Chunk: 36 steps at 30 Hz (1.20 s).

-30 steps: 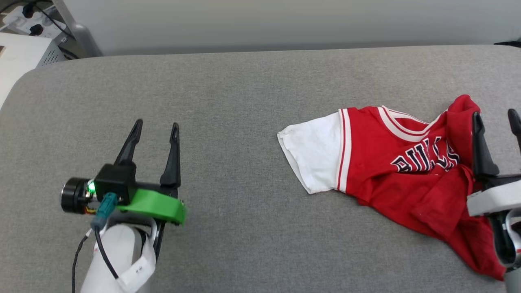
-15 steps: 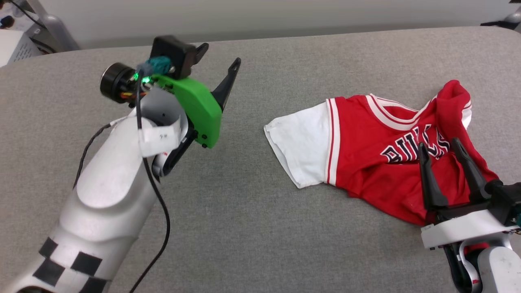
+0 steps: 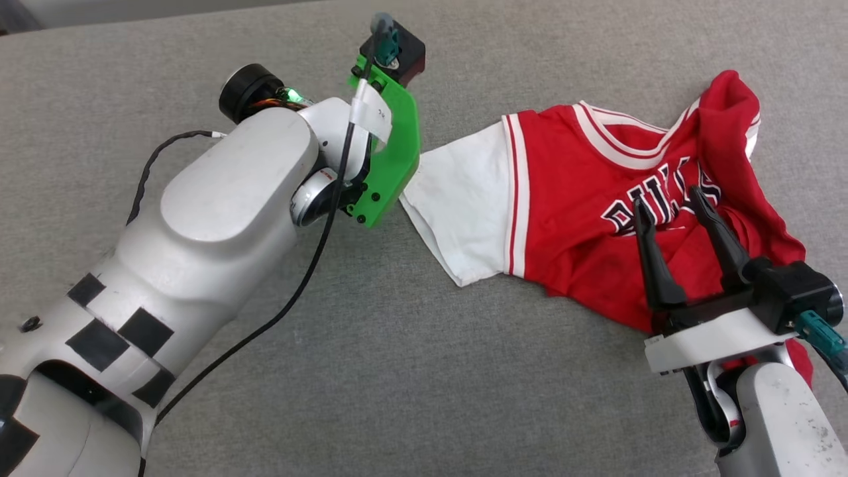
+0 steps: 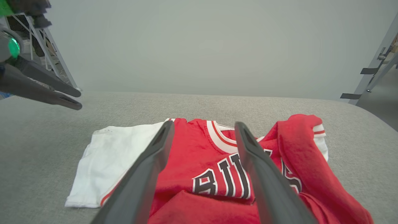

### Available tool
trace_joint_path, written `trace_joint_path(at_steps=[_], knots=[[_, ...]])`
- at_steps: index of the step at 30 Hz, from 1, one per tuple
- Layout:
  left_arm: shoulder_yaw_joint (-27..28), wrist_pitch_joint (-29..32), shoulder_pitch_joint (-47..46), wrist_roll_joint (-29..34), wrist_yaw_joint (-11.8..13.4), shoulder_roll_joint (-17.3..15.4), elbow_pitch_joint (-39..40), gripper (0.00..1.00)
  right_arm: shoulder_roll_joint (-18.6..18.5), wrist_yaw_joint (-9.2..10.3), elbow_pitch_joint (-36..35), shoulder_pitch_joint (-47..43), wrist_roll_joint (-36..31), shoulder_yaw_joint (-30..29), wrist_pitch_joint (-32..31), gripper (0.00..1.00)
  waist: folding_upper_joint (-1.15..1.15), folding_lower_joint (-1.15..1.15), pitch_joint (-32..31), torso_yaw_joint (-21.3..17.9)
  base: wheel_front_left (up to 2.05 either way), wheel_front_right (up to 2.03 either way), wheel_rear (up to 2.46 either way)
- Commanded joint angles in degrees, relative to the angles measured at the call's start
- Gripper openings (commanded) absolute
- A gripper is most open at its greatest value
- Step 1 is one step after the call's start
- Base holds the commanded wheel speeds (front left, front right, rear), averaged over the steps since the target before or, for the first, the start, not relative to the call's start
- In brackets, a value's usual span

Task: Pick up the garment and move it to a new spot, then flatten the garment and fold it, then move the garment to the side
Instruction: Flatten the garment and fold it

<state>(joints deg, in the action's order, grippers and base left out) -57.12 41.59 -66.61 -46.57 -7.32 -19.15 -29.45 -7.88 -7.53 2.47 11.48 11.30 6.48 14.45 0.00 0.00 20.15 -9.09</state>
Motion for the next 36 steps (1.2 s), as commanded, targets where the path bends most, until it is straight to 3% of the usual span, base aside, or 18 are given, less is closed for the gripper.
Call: trace_joint_path(at_steps=[1,14,15,16,17,22,26,34,35,36], knots=[[-1.87,0.99,-1.45,-1.21,-0.16,-0.27,-0.8,1.0,0.34,0.04,0.42,1.3,-0.55,0.22,0.49,1.0,0.0,0.0,3.52,-3.28,0.0,0.0,0.0],[-14.4,2.37,-1.8,-6.44,-0.16,-1.9,-5.36,1.0,1.79,0.04,0.43,3.64,-1.98,0.47,0.54,1.0,0.0,0.0,7.12,-4.85,0.0,0.0,0.0],[-14.87,2.15,-1.72,-6.47,-0.16,-2.2,-5.05,0.84,1.8,0.04,0.47,3.68,-2.19,0.3,0.54,1.0,0.0,0.0,7.12,-4.66,0.0,0.0,0.0],[-15.18,1.69,-1.79,-6.2,-0.16,-2.42,-4.74,0.36,1.8,0.04,0.47,3.71,-2.37,0.17,0.54,1.0,0.0,0.0,7.05,-4.42,0.0,0.0,0.0],[-15.43,0.87,-1.8,-6.04,-0.16,-2.65,-4.42,0.0,1.81,0.04,0.5,3.69,-2.54,0.1,0.54,1.0,0.0,0.0,6.81,-4.11,0.0,0.0,0.0],[-15.77,-5.69,-2.25,-7.69,-0.16,-3.7,-0.18,0.0,1.54,0.04,0.59,3.04,-3.0,-0.59,0.54,1.0,0.0,0.0,4.53,-2.25,0.0,0.0,0.0],[-15.63,-11.23,-2.08,-9.03,-0.16,-6.63,4.7,0.0,1.2,0.04,0.85,1.38,-3.23,-2.03,0.54,1.0,0.0,0.0,1.62,-0.02,0.0,0.0,0.0],[-12.99,-16.17,2.41,-12.97,0.76,-16.09,11.5,0.0,0.48,0.04,1.53,-2.36,-3.28,-3.49,0.54,1.0,0.0,0.0,-3.08,4.45,0.0,0.0,0.0],[-11.96,-16.6,4.31,-14.36,2.24,-19.94,13.41,0.0,0.06,0.04,1.66,-2.9,-3.27,-3.72,0.54,1.0,0.0,0.0,-3.88,5.37,0.0,0.0,0.0],[-11.63,-16.64,5.02,-14.76,3.04,-21.45,14.17,0.0,-0.08,0.04,1.7,-3.07,-3.3,-3.81,0.54,1.0,0.0,0.0,-4.1,5.61,0.0,0.0,0.0]])
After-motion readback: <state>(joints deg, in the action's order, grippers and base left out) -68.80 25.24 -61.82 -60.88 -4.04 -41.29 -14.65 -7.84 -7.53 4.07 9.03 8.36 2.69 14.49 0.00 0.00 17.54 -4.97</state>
